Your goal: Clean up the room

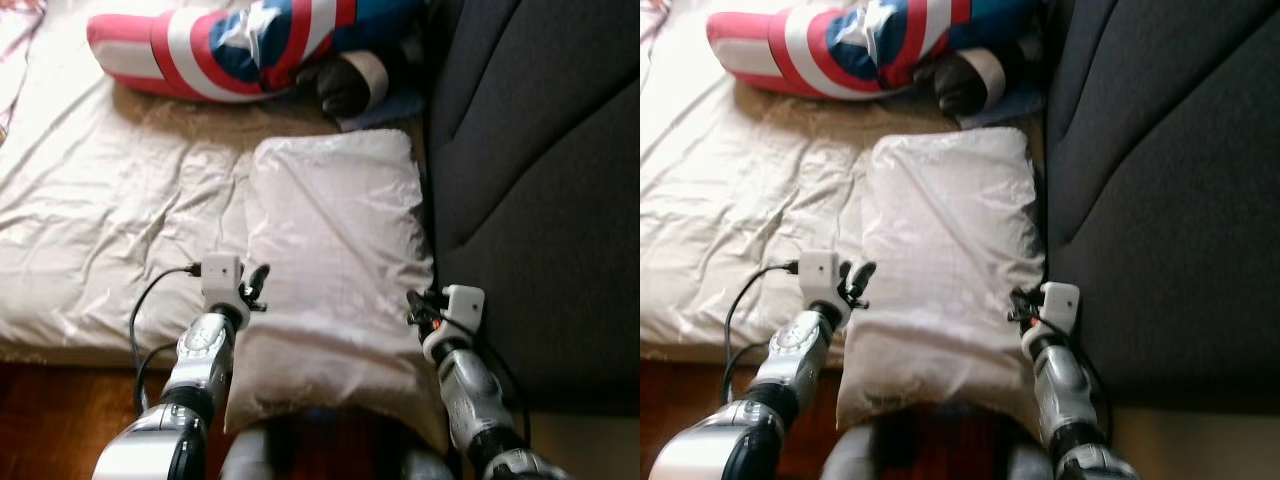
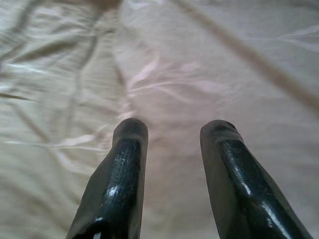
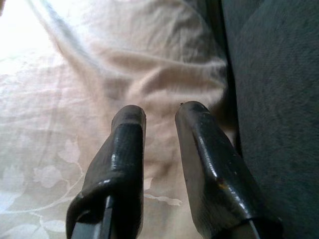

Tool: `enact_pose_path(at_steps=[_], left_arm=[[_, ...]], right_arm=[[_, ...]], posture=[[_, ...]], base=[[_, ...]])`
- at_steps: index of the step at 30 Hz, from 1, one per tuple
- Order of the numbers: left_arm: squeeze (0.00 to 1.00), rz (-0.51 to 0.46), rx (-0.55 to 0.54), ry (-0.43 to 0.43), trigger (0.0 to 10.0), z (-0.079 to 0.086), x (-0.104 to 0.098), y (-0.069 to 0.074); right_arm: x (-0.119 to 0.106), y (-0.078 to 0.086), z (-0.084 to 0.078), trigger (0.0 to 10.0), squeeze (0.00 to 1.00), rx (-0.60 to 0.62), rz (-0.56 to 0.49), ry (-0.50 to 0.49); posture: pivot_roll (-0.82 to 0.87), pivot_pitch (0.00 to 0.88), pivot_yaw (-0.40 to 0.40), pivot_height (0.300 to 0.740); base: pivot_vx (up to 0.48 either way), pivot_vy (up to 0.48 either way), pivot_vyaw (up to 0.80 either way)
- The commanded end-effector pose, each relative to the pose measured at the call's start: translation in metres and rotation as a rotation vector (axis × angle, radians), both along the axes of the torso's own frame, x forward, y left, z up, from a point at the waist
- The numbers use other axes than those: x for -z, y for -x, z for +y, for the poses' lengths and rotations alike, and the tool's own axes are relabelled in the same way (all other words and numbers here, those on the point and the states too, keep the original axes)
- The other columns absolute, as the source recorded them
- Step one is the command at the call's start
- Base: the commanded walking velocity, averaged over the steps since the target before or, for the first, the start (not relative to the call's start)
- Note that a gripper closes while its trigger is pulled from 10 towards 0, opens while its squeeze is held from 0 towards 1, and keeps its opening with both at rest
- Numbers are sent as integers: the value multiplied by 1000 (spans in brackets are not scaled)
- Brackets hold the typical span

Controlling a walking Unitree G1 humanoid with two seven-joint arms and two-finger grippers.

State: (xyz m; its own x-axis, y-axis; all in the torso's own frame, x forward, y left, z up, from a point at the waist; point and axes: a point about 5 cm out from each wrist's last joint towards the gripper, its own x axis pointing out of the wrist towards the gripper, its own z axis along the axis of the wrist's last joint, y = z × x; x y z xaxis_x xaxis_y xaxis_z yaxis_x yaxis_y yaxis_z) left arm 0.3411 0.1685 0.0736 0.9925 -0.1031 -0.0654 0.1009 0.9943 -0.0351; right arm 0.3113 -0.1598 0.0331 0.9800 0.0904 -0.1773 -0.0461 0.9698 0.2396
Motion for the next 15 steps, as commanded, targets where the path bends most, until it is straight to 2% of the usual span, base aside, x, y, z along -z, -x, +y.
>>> enact_pose_path(at_steps=[1,5,10,11,13,15], left_arm=[[0,14,-25,-42,10000,8,12,12],[0,32,-74,-90,10000,23,25,29],[0,81,-101,-124,10000,32,35,36],[0,160,-134,-135,10000,42,47,44],[0,235,-171,-124,10000,49,60,53],[0,270,-184,-118,10000,51,65,57]], right_arm=[[10,15,-20,10000,0,71,8,5],[16,29,-32,10000,0,87,9,47],[22,34,-38,10000,0,92,40,72],[27,37,-43,10000,0,96,77,89],[34,39,-46,10000,0,115,133,78],[38,41,-47,10000,0,126,166,67]], posture=[[20,219,-13,740],[20,172,-19,740],[25,127,-22,740],[32,95,-23,740],[32,79,-22,740],[37,66,-21,740]], base=[[0,0,0],[0,0,0],[0,0,0],[0,0,0],[0,0,0],[0,0,0]])
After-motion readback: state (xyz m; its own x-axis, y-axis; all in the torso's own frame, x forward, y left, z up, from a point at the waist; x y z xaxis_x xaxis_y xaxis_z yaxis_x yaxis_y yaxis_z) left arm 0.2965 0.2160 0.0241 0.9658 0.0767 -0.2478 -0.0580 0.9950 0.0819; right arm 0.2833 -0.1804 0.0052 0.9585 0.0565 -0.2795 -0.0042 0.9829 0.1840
